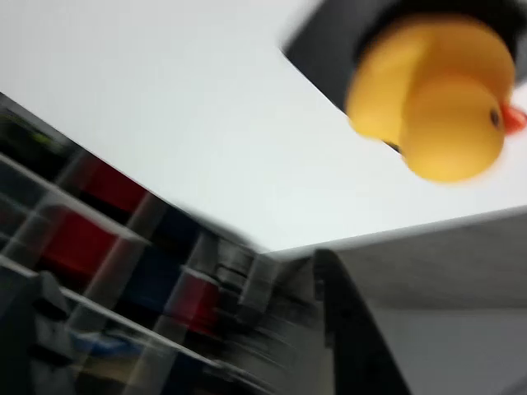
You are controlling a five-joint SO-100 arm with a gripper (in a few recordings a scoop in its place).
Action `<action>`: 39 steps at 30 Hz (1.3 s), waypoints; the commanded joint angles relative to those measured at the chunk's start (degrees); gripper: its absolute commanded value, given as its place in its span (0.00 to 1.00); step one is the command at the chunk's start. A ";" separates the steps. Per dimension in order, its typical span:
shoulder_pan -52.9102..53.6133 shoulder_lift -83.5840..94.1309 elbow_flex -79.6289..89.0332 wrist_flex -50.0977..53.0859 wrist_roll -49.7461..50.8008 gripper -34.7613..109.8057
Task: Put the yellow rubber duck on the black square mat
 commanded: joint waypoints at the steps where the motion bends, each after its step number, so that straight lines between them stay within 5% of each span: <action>1: 9.14 2.20 -4.57 -0.09 -0.35 0.46; 10: 35.24 2.29 -6.42 -5.36 0.00 0.41; 19: 41.31 3.96 1.41 -5.54 2.90 0.31; 33: 41.57 47.46 59.85 -36.12 2.99 0.29; 39: 41.66 65.30 77.96 -40.78 2.99 0.29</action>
